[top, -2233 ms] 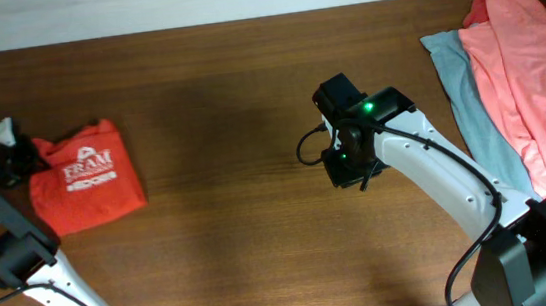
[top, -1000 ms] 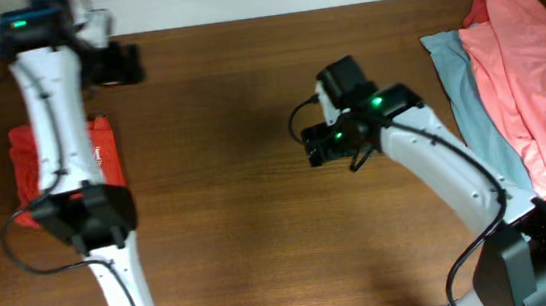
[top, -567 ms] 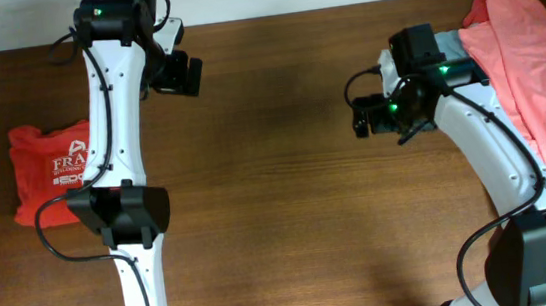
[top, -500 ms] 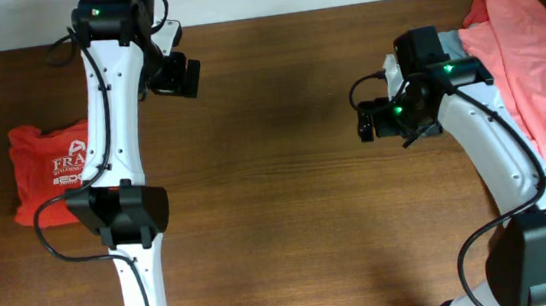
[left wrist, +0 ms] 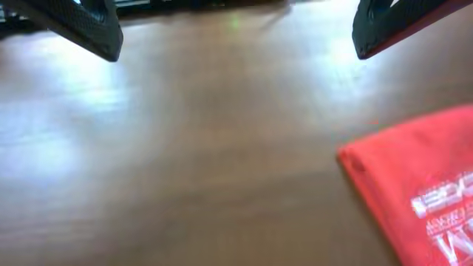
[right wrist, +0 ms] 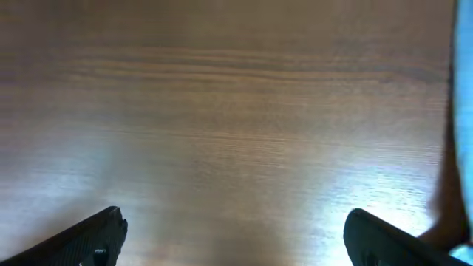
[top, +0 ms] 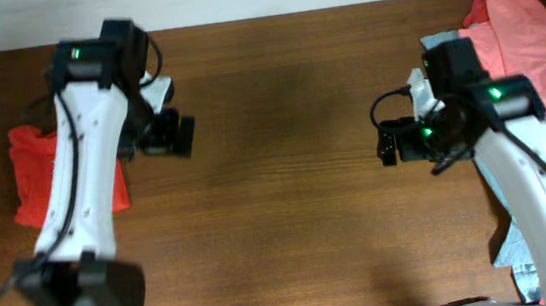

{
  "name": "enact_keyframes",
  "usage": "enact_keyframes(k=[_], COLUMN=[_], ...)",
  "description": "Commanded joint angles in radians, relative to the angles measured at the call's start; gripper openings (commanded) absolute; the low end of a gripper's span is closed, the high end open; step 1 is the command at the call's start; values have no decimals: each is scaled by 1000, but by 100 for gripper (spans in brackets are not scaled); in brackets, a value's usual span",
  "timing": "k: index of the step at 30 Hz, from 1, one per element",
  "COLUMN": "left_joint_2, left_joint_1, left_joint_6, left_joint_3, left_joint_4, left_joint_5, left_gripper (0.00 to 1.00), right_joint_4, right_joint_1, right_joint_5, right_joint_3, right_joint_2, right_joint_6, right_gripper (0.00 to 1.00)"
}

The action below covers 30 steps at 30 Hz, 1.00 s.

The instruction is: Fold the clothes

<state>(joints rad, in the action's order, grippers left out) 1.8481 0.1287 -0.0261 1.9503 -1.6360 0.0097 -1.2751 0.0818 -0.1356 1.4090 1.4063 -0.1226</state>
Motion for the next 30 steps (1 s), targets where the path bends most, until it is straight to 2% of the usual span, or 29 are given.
enact_keyframes(k=[1,3,4,8,13,18,22,30], left_joint_2=[-256,-357,-488,-786,-1104,-1209,-1213,-1213], left_joint_1=[0,0,0,0,0,0,0,0], left_joint_6=[38,38,37,10,7,7,7,7], left_joint_3=[-217,-293,-390,-623,-894,-946,-946,-946], left_joint_4=[140,214,316,545,726,690,602,554], left_joint_5=[-33,-33,-33,-33,-59,-59,-59,-59], left_gripper=[99,99,99,99,99,99,99,99], right_joint_4=[39,74,106,206,243,213,213,213], right_joint_1=[-3,-3,-3,-3,-3,-3,-3,-3], right_joint_5=[9,9,10,16,16,16,16,16], right_joint_3=[-76,-133,-187,-346,-495,-510,-510,-510], right_joint_2=[-168,-266,-357,-611,-874,-924,-922,-922], right_joint_6=[-9,-9,-8,-8,-9,-9,-8,-9], right_gripper=[99,99,99,99,99,99,99,99])
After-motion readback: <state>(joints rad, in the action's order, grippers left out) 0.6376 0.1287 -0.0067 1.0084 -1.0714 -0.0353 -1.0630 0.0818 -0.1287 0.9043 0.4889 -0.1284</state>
